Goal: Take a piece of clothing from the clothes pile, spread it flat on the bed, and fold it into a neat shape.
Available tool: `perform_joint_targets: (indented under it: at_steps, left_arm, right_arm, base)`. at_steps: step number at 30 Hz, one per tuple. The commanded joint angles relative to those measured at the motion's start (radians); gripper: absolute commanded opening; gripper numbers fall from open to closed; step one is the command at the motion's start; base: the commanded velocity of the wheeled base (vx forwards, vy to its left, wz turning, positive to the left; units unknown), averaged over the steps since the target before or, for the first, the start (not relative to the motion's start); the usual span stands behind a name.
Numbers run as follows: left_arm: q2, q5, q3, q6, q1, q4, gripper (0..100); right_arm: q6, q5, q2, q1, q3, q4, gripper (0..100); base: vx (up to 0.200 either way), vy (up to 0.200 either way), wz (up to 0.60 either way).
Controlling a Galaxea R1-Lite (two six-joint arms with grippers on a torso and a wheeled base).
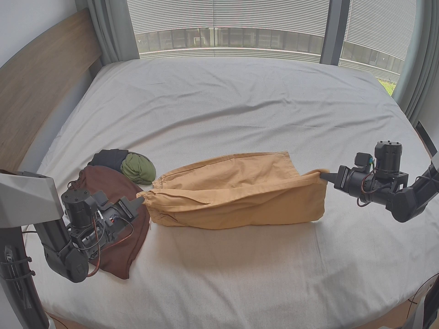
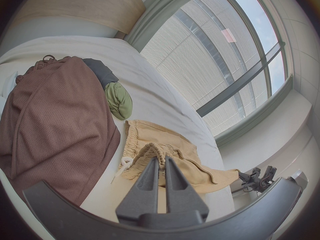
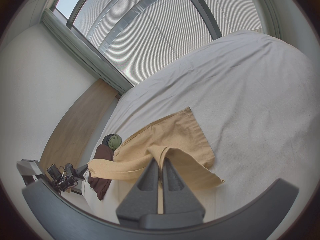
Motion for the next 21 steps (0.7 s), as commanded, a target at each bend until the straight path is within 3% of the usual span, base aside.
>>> perform_joint_targets:
  at_steps: [1,5,12,21]
  left_arm:
    - [0.003,0.013,-0.026,-0.027,0.0,0.0,0]
    - [0.014,0.015,-0.035,-0.039,0.001,0.0,0]
    - [0.049,0.064,-0.07,-0.039,0.0,0.0,0]
    - [0.052,0.07,-0.093,-0.053,0.003,0.0,0]
  right_arm:
    - [0.0,-0.001,0.026,0.0,-0.082,0.034,0]
    - [0.0,-0.001,0.054,0.003,-0.172,0.117,0]
    - [0.0,-0.003,0.12,0.001,-0.272,0.162,0]
    - [0.0,-0.006,0.166,0.004,-0.373,0.195,0]
  base:
    - [0.0,0.0,0.0]
    - [0.0,0.0,0.0]
    - [0.0,0.0,0.0]
    - [0.0,0.0,0.0]
